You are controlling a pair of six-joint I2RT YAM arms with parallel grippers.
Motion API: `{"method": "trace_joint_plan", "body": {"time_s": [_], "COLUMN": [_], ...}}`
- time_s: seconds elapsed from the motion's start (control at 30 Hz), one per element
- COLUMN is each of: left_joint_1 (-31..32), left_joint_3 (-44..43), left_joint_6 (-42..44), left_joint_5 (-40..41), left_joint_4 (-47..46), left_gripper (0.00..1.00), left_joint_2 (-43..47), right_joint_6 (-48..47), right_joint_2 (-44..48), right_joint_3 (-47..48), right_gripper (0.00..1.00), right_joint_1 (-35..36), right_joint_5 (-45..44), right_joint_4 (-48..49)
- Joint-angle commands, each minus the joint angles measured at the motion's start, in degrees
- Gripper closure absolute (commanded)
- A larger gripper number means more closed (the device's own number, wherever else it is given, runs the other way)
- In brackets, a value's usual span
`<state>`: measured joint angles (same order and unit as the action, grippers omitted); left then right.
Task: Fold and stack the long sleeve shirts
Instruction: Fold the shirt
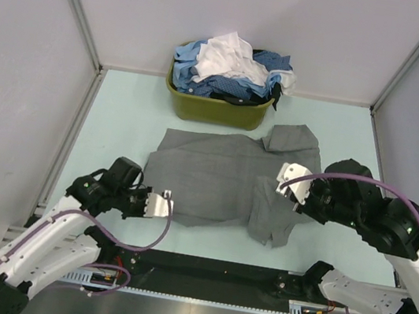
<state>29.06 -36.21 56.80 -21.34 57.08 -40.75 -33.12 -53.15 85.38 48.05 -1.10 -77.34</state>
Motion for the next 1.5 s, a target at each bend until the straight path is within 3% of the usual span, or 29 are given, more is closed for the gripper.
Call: {"method": "trace_joint_plan", "body": {"time_s": [0.0, 0.07, 0.1, 0.23, 0.77, 1.03, 1.07, 1.13, 1.17, 1.2, 1.27, 1.37, 1.47], "left_joint_1": [-3.5, -6.0, -6.8, -9.2, -10.2, -10.3, -10.3, -10.3, -10.4, -10.8, -12.2, -11.4, -9.6], "left_joint_3": [-4.7, -7.0, -7.6, -9.3, -11.7, -13.0, -13.4, -14.1, -14.4, -14.8, -15.4, -14.3, -14.9], "left_joint_6": [-4.5, -5.0, -4.9, -4.2, -5.0, -8.5, -8.6, -9.4, -10.4, -10.8, -11.0, -10.4, -10.7], "left_joint_5": [-1.1, -1.9, -2.0, -1.6, 2.6, 4.9, 5.0, 5.9, 5.8, 4.7, -1.6, -6.3, -8.5], "left_joint_4": [-5.5, -6.2, -6.5, -8.5, -18.4, -22.6, -22.6, -22.7, -22.5, -22.3, -20.9, -21.0, -19.9], "left_gripper": [1.00, 1.00, 1.00, 1.00, 1.00, 1.00, 1.00, 0.86, 0.80, 0.68, 0.60, 0.36, 0.29], "left_joint_2": [-6.5, -10.5, -12.0, -17.1, -34.8, -40.2, -40.5, -41.3, -41.3, -40.9, -36.5, -30.0, -28.2], "right_joint_6": [-6.7, -11.5, -13.6, -19.7, -20.8, -14.5, -13.7, -12.7, -11.4, -10.8, -10.7, -16.8, -25.0], "right_joint_2": [-0.8, -2.3, -4.1, -10.4, -24.9, -31.1, -31.7, -33.4, -33.9, -34.2, -34.0, -30.2, -22.8], "right_joint_3": [-2.1, -1.8, -0.9, 1.7, -8.2, -7.9, -7.5, -6.4, -5.7, -5.1, -2.9, -4.1, -12.1], "right_gripper": [1.00, 1.00, 1.00, 1.00, 1.00, 1.00, 0.96, 0.76, 0.47, 0.41, 0.34, 0.34, 0.37], "right_joint_1": [-8.0, -14.2, -20.5, -31.8, -33.7, -34.5, -34.4, -34.8, -35.4, -37.8, -41.4, -49.3, -48.9], "right_joint_5": [-3.4, 0.1, 4.6, 12.4, 13.3, 12.2, 12.2, 11.9, 12.4, 13.3, 18.0, 23.6, 25.3], "right_joint_4": [-1.8, 1.0, 1.7, 5.8, 17.1, 27.1, 26.4, 24.4, 21.1, 19.0, 12.5, 4.9, -0.2]}}
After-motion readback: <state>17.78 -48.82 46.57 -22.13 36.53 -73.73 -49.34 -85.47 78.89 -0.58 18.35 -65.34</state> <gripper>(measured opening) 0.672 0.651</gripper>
